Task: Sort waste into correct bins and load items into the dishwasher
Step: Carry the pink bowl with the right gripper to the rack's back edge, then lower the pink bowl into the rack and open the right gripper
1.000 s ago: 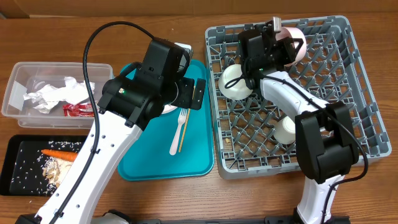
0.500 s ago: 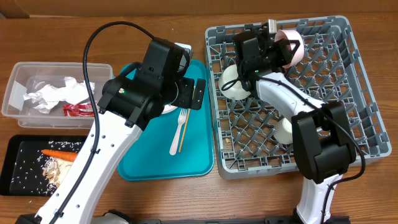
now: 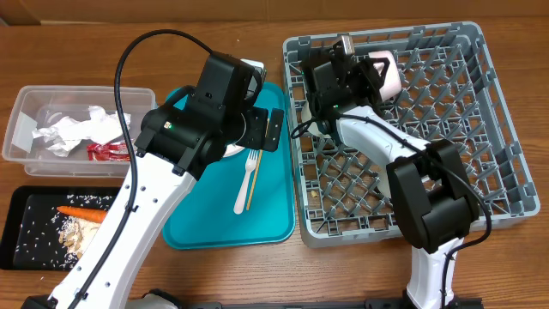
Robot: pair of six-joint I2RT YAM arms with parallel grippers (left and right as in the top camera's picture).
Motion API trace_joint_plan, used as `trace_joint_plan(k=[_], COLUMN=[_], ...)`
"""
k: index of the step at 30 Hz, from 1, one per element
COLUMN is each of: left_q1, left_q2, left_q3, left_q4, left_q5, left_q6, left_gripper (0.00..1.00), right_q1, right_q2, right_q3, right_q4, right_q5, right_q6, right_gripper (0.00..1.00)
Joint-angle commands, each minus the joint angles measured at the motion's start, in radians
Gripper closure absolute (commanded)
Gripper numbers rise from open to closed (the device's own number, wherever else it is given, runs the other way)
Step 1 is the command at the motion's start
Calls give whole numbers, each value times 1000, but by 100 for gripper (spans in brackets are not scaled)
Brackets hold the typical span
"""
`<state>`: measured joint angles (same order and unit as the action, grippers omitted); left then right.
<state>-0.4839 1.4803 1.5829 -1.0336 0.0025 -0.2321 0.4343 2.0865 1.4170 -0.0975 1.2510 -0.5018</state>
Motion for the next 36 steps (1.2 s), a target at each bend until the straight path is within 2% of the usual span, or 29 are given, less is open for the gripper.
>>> trace_joint_plan(k=[1,3,6,14,26,29,36], left_q1=[3,3,3,3,3,3,3], left_q2=[5,5,5,5,5,5,5], left_q3=[14,14,14,14,14,14,14], left_q4=[-2,-2,-2,-2,-2,-2,-2], left_q5=[-13,-13,-13,-13,-13,-13,-13], left_q6=[16,16,16,16,16,16,16], left_gripper=[0,0,0,0,0,0,0], right_q1=[-8,-8,-7,26,86,86,47], right_q2=[5,5,5,5,-19,-67,-204], right_q3=[2,2,2,2,2,2,2], right_q4=[7,6,7,6,6,-18,-127], right_q5=[-11,-11,-11,-23,-24,-82,-235], right_q6=[4,3,3,4,86,96,252], right_gripper=[30,19,9,0,0,0,0])
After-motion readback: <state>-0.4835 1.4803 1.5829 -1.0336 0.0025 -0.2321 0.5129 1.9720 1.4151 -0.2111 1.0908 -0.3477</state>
